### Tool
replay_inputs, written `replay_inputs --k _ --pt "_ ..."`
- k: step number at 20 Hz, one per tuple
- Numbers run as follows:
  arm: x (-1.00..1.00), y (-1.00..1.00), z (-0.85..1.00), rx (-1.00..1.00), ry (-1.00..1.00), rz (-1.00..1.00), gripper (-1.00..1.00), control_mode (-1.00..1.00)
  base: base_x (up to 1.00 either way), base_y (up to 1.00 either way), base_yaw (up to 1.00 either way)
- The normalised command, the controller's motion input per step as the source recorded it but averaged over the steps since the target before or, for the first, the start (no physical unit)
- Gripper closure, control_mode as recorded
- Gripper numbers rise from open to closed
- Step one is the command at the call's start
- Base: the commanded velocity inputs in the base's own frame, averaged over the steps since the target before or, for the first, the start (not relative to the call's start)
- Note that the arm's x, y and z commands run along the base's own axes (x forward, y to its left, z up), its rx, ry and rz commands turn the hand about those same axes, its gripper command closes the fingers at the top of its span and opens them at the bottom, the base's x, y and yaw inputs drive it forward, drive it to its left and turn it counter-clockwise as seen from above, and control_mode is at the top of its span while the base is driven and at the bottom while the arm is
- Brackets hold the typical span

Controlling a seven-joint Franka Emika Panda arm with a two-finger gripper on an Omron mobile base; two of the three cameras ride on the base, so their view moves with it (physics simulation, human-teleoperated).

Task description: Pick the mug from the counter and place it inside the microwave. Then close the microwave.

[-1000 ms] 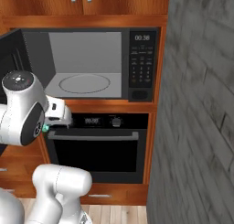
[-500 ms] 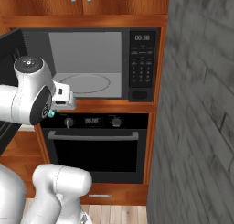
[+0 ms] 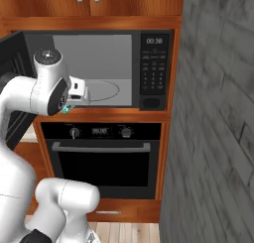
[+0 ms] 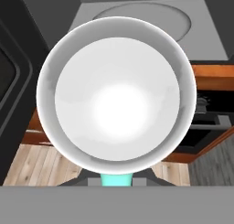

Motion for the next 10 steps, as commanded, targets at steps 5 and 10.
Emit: replay_inputs --k 5,10 --pt "0.49 0.02 -0.01 0.00 0.00 0.00 1.00 -1.00 0.00 0.00 0.00" --pt "0.63 0.03 -0.12 0.00 0.00 0.00 1.00 -1.00 0.00 0.00 0.00"
